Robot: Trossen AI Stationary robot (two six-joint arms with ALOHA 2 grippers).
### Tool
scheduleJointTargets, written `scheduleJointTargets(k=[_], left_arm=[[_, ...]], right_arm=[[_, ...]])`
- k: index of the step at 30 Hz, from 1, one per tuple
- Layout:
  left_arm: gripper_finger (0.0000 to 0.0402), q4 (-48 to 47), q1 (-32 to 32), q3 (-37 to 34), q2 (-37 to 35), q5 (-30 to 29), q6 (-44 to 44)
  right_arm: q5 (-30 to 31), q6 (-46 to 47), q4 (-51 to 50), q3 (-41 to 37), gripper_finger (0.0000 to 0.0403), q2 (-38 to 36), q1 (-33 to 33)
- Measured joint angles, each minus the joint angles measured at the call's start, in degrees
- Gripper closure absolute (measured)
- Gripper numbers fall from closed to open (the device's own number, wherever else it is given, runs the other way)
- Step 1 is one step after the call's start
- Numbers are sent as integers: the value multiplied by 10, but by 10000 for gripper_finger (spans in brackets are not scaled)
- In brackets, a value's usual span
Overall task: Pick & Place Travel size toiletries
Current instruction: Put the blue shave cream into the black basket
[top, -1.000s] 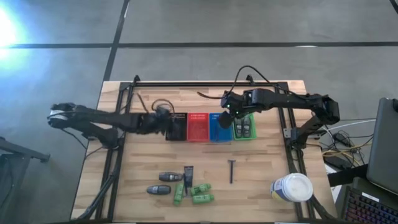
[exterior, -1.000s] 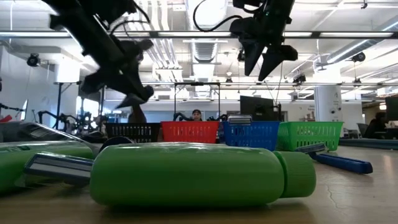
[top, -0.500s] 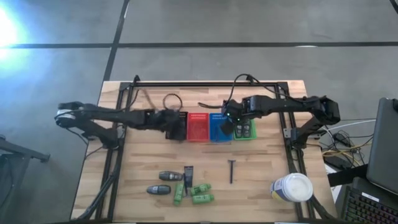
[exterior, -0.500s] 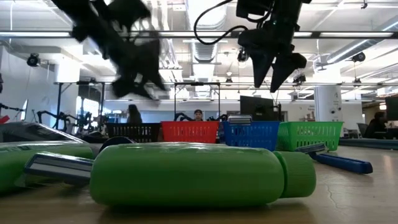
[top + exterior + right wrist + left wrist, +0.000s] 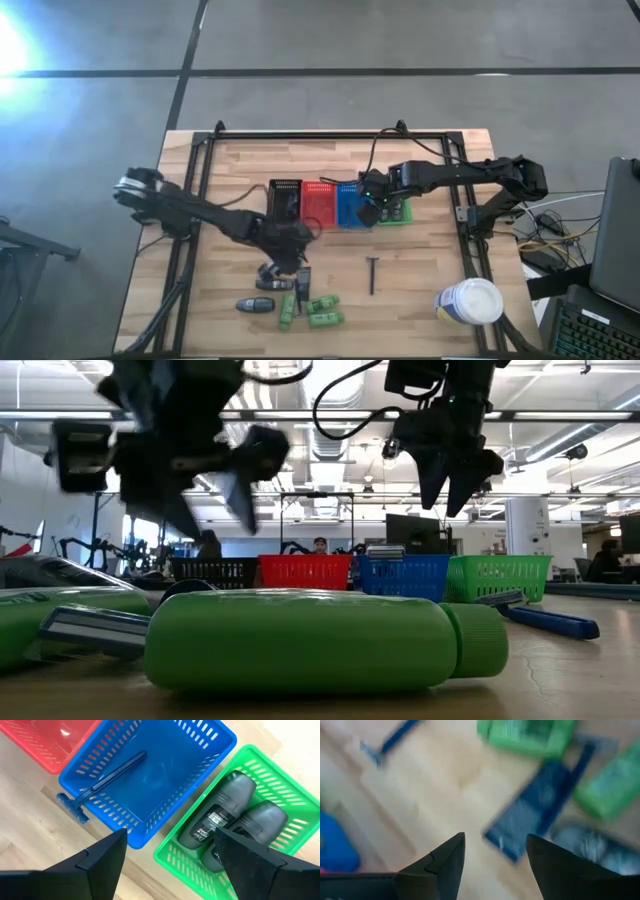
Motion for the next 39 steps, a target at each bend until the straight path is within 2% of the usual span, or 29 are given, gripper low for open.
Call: scheduleJointTargets(k=[7,11,17,25,29,34,39], left_arm=[[186,-51,-8,107,85,109,3],[186,-80,-13,135,121,116,27],[186,-78,-22,140,158,129,42],[193,-59,-24,140,185,113,43],[225,-60,-24,138,196,102,43],[287,-59,-24,137,199,92,27],[339,-78,-16,134,165,20,-18]], right_arm=[[-1,0,-6,0,131,0,9],[3,-1,-18,0,140,0,14],[6,0,-27,0,151,0,22],[20,13,-28,0,155,0,29],[20,15,-28,0,144,0,30],[20,15,-30,-1,134,-1,31],[37,18,-32,-1,128,-21,32]])
